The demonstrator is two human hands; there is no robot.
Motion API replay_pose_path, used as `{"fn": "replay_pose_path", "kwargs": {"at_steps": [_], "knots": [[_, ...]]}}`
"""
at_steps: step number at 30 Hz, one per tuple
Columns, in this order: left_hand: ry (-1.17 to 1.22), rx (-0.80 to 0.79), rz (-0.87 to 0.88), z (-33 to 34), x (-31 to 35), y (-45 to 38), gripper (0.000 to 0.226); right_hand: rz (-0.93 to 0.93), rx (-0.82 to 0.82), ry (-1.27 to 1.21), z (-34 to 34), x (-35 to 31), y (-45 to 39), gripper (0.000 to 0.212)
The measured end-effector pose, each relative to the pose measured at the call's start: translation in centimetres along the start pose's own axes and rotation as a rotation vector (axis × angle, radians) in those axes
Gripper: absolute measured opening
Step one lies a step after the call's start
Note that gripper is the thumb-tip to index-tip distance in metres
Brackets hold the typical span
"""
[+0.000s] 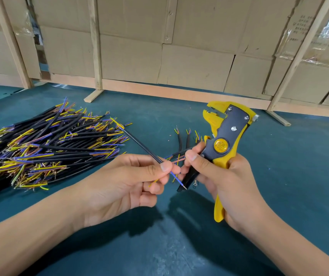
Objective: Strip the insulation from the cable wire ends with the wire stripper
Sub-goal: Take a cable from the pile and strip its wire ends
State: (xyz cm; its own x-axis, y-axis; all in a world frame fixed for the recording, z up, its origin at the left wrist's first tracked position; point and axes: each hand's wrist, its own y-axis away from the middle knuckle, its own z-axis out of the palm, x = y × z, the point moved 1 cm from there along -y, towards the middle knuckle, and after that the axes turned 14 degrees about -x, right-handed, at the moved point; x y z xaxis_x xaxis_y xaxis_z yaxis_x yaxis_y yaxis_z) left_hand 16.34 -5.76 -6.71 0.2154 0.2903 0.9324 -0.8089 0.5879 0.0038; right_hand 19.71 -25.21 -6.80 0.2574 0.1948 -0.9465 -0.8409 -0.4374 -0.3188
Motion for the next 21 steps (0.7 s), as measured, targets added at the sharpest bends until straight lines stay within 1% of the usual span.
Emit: {"fn": "replay_pose_path", "kwargs": {"at_steps": [2,3,5,7,8,11,15,18,21], "knots": [[-0.022,0.135,0.077,-0.1,-0.1,-0.2,0.021,-0.005,0.011,0.005,0.1,0.1,0.0,0.009],[-0.023,0.209,0.13,-0.2,0.0,-0.3,0.023,0.004,-0.002,-0.041,0.2,0.1,0.0,0.01],[0.004,0.333,0.249,-0.6,0.2,-0.4,0.025,0.06,-0.096,-0.25,0.4,-0.1,0.0,0.009],[0.031,0.406,0.352,-1.0,0.5,-0.4,0.028,0.136,-0.222,-0.468,1.0,-0.3,0.2,0.01],[0.029,0.43,0.389,-1.2,0.7,-0.4,0.027,0.169,-0.264,-0.531,1.3,-0.2,0.4,0.011],[-0.022,0.455,0.453,-1.4,0.8,-0.1,0.023,0.254,-0.356,-0.6,2.2,0.2,0.9,0.011],[-0.185,0.473,0.517,-1.0,0.5,-0.1,0.025,0.353,-0.506,-0.67,3.0,0.4,1.3,0.012],[-0.272,0.454,0.565,-0.7,0.3,0.0,0.027,0.372,-0.625,-0.701,3.1,0.4,1.5,0.013],[-0.321,0.451,0.574,-0.5,0.2,0.1,0.03,0.357,-0.678,-0.704,3.1,0.4,1.6,0.012]]}}
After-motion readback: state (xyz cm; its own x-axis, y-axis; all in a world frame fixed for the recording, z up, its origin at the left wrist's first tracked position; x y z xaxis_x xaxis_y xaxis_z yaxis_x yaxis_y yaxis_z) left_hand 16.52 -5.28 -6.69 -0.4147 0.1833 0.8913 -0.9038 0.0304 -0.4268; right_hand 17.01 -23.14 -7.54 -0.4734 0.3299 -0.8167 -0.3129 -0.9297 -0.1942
